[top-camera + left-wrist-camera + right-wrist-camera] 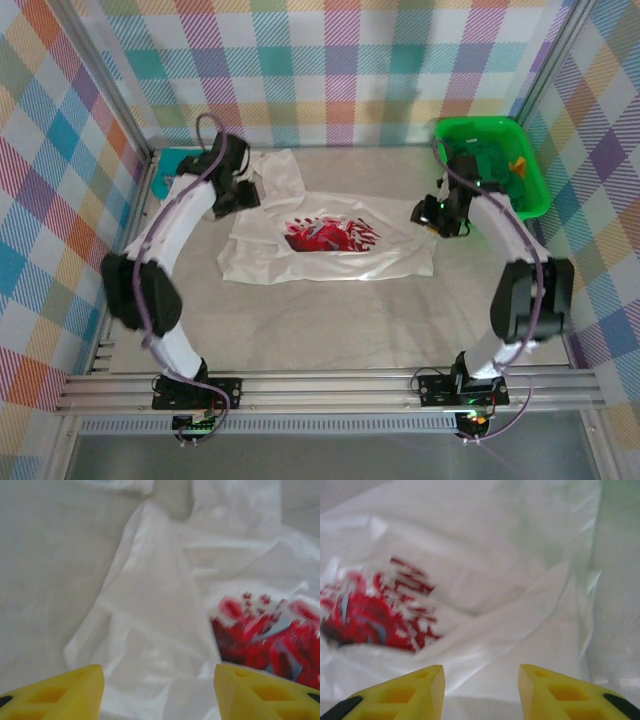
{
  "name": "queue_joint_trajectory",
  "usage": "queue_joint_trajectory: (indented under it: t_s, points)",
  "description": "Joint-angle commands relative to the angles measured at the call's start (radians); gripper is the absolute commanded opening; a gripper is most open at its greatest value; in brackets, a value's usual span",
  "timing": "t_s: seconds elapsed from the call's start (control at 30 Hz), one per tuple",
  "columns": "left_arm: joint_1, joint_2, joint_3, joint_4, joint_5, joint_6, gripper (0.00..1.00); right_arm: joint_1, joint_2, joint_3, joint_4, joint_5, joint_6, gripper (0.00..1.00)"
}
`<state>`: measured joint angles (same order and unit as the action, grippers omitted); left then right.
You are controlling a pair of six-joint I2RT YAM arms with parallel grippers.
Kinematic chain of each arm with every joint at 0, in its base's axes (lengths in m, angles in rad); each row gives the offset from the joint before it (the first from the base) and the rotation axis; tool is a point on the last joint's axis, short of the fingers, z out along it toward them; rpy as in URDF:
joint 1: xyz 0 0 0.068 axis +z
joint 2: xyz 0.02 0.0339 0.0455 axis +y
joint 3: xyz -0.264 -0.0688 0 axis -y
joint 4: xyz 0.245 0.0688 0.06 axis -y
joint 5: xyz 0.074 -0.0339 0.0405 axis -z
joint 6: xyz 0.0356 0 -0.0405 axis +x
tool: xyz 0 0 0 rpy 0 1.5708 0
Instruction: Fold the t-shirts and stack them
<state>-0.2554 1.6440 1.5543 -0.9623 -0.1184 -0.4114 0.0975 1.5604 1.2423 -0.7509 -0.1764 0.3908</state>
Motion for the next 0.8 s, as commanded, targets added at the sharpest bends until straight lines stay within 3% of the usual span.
queue_joint_trajectory:
  t_s: [0.0,0.2,0.37,0.43,0.77]
  points:
    - [0.006,-0.110,-0.223,0.097,-0.033,-0.097,0.56,0.026,-0.068,-0.157,0.056,-0.031,0.031,0.47]
    - [0.080,-0.099,-0.444,0.160,0.015,-0.101,0.56,0.023,-0.020,-0.256,0.038,0.065,0.028,0.55]
    - [0.092,-0.048,-0.472,0.226,0.036,-0.109,0.56,0.018,0.016,-0.234,0.007,0.120,0.082,0.57]
    - [0.097,-0.028,-0.482,0.241,0.038,-0.106,0.56,0.004,-0.008,-0.258,0.035,0.151,0.098,0.62]
    - [0.102,0.036,-0.512,0.319,0.098,-0.110,0.52,-0.074,0.081,-0.309,0.154,0.007,0.124,0.62]
